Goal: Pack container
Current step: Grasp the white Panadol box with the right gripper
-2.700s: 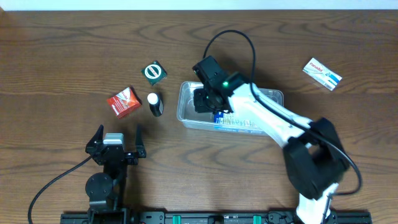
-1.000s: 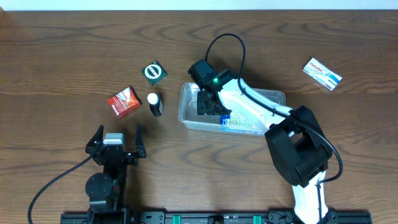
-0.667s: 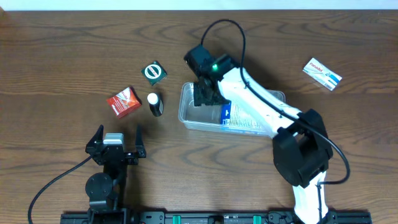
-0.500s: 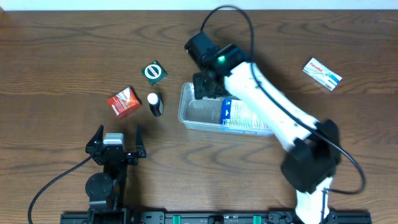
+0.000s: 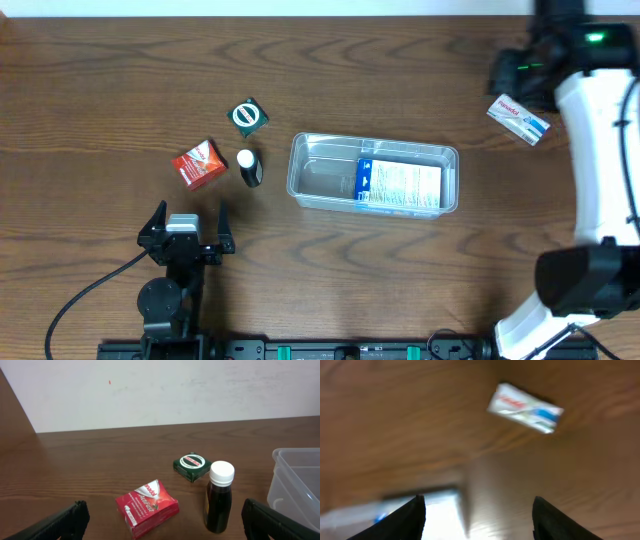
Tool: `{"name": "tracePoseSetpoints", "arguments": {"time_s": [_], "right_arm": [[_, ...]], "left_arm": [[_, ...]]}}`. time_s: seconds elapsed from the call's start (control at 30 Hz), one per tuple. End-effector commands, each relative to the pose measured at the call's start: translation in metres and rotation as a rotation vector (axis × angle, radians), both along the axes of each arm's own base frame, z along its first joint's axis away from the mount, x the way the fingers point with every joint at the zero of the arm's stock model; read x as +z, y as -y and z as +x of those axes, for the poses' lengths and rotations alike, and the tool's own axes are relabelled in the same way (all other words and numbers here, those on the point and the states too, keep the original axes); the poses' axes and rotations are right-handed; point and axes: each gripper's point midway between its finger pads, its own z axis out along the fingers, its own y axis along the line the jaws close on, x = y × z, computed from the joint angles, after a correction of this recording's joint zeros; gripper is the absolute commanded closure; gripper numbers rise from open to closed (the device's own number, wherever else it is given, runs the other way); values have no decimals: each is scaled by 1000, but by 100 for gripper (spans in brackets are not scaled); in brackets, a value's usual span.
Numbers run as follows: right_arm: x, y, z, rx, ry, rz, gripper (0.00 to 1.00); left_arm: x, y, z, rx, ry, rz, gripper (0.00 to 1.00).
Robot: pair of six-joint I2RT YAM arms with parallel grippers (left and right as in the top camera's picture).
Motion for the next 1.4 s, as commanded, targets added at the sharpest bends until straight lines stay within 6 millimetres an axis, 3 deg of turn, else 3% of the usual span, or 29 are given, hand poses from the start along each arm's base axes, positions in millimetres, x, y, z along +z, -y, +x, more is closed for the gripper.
{"name": "tracePoseSetpoints", "arguments": {"time_s": [0.0,0.17,0.4,0.53,0.83,1.17,1.3,1.37], "right_arm": [[-21,29,9,30,-29,16,34],[-52,63,36,217,-46,-87,32],[-129,70,56,487,-184,-157,27],[-161,72,63,579,-223,-175,27],[-198,84,76,674,-244,-214,27],[-238,105,63,651,-304,-156,30],[-246,105,60,651,-313,-127,36],[-247,103,60,643,-310,-113,43]], "left_arm": [[-15,0,-1,-1,-46,-12,2],[-15,0,-1,-1,-46,-12,2],[-15,0,-1,-1,-46,-12,2],[-15,0,-1,-1,-46,-12,2],[-15,0,-1,-1,-46,-12,2],[-15,0,-1,-1,-46,-12,2],[-15,0,-1,-1,-46,-12,2],[-15,0,-1,-1,-46,-12,2]]}}
